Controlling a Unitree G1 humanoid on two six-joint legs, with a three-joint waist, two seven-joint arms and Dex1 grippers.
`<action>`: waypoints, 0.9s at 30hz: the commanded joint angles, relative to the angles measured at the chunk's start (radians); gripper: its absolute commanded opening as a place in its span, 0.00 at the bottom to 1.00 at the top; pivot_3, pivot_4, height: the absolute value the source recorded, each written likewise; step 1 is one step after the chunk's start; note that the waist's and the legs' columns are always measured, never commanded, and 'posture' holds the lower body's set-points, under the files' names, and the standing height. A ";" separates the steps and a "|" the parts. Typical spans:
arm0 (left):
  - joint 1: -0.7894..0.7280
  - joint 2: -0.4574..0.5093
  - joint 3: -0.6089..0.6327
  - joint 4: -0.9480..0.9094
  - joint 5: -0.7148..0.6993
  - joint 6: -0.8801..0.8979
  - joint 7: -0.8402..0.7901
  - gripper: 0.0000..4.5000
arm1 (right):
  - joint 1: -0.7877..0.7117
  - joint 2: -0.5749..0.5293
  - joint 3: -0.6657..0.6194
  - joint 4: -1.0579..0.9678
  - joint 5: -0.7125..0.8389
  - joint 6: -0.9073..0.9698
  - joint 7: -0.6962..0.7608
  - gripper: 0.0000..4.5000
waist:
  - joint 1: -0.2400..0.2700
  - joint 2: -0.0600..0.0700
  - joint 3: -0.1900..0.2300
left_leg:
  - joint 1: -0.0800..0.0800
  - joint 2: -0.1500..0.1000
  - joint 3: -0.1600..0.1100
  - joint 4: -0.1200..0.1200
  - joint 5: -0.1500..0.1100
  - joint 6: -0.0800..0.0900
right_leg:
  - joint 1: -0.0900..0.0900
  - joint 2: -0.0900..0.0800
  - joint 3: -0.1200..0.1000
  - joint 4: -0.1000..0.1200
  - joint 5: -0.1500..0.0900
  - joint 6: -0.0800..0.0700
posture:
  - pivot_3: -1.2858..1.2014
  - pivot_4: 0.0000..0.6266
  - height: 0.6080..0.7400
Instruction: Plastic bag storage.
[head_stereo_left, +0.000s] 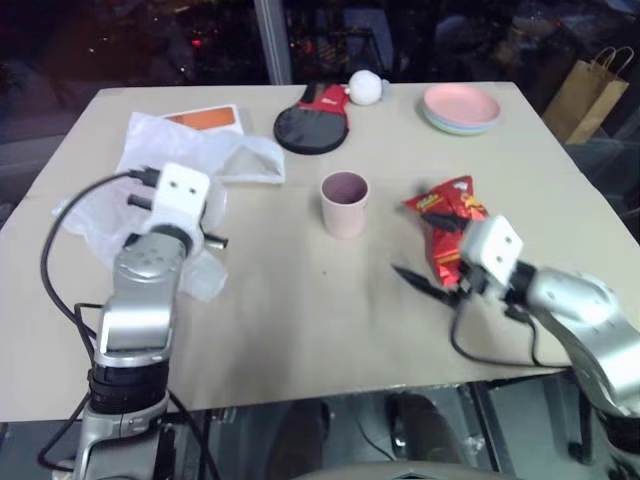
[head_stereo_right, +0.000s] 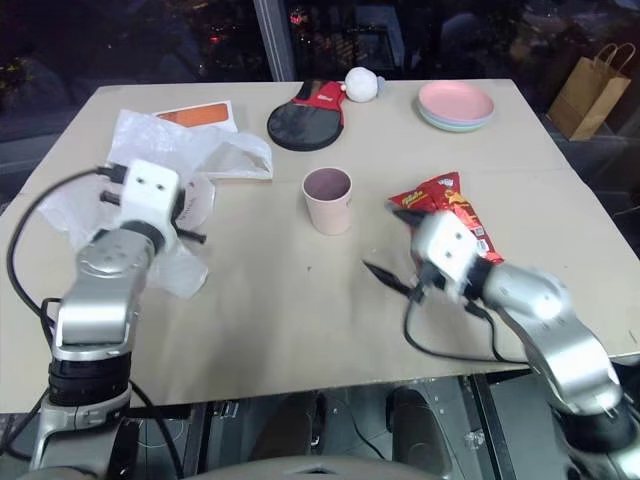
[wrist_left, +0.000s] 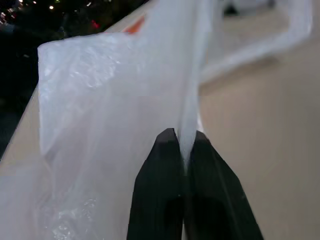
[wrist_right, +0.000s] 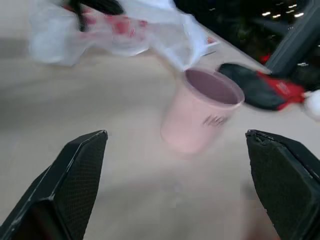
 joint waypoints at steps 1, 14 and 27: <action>-0.033 -0.032 0.040 -0.127 -0.151 0.108 -0.083 0.01 | -0.150 0.080 0.063 0.119 -0.086 0.028 -0.084 1.00 | 0.001 0.000 0.000 | 0.000 0.000 0.000 0.000 0.000 0.000 | 0.000 0.000 0.000 0.000 0.000 0.000 | 0.52 0.24 1.00; -0.047 -0.031 0.074 -0.200 -0.293 0.247 -0.064 0.01 | -0.350 0.257 0.098 0.417 -0.130 0.072 -0.086 1.00 | -0.002 0.000 0.000 | -0.002 -0.001 -0.003 -0.005 0.000 0.000 | -0.001 0.000 -0.002 -0.002 0.004 -0.001 | 0.52 0.24 1.00; -0.034 0.003 0.070 -0.210 -0.307 0.231 -0.043 0.01 | -0.380 0.211 0.267 0.425 -0.325 -0.122 -0.010 1.00 | -0.003 0.001 0.000 | -0.002 -0.001 -0.003 -0.005 0.000 0.000 | -0.001 0.000 -0.003 -0.002 0.004 -0.001 | 0.52 0.24 1.00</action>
